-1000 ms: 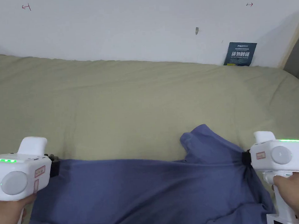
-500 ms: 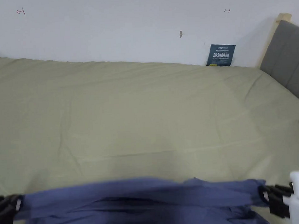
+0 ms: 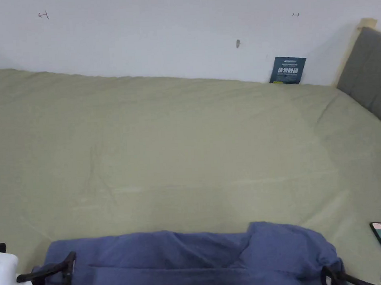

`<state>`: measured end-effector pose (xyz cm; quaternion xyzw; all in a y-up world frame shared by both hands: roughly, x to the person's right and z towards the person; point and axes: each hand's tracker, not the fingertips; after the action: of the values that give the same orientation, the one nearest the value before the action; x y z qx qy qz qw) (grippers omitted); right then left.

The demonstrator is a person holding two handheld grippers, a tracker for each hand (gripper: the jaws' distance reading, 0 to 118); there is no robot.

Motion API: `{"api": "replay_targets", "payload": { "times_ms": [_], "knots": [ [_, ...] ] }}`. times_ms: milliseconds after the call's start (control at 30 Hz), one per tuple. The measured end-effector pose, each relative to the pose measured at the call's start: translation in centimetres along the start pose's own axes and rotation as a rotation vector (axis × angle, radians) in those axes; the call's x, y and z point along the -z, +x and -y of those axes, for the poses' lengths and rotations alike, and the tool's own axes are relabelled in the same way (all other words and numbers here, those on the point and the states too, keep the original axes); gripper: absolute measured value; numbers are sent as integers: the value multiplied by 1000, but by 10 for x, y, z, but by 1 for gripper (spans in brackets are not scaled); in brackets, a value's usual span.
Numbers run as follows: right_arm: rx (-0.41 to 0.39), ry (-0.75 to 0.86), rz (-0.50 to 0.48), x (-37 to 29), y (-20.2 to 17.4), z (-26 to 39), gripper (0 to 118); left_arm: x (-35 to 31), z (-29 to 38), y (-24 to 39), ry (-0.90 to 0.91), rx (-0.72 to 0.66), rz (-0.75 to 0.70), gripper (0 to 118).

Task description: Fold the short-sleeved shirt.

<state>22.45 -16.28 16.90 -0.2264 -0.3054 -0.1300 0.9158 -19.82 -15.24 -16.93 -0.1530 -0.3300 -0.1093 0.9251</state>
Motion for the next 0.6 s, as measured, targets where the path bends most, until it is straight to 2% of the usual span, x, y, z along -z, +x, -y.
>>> {"api": "replay_targets", "payload": {
  "times_ms": [67,100,133,167,200,233,300,333,367,400,433,467,500,533,600],
  "knots": [
    [-31,6,-33,-12,-18,-1,113,-12,3,10,-3,-10,-11,109],
    [-44,-5,-47,-14,-25,-3,106,-18,2,14,17,-28,-14,100],
    [-39,-7,-88,-14,-29,-4,79,-16,0,13,-22,-76,17,80],
    [-33,4,-86,-17,-36,-6,34,-14,0,12,-67,-100,27,43],
    [-44,6,-62,-16,-42,-7,0,-7,0,7,-112,-90,2,0],
    [-46,13,-57,-17,-43,-6,0,1,10,-8,-130,-95,-23,0],
    [-47,-21,-171,-14,-42,-6,0,7,10,-35,-158,-240,66,0],
    [-73,-21,-123,-13,-45,-4,0,11,10,-50,-180,-319,99,0],
    [-121,-22,-97,-13,-47,-1,0,18,5,-65,-202,-385,140,6],
    [-128,-27,-102,-13,-47,0,0,26,1,-82,-240,-437,179,48],
    [-110,-31,-111,-12,-48,2,0,38,3,-97,-291,-475,187,94],
    [-95,-40,-116,-11,-47,3,0,50,8,-108,-350,-494,209,118],
    [-83,-48,-118,-9,-46,3,0,58,16,-118,-341,-521,230,118],
    [-79,-52,-112,-7,-45,4,0,68,20,-127,-327,-604,275,118],
    [-81,-63,-102,-6,-46,4,0,104,39,-146,-461,-869,450,118]
  ]
}}
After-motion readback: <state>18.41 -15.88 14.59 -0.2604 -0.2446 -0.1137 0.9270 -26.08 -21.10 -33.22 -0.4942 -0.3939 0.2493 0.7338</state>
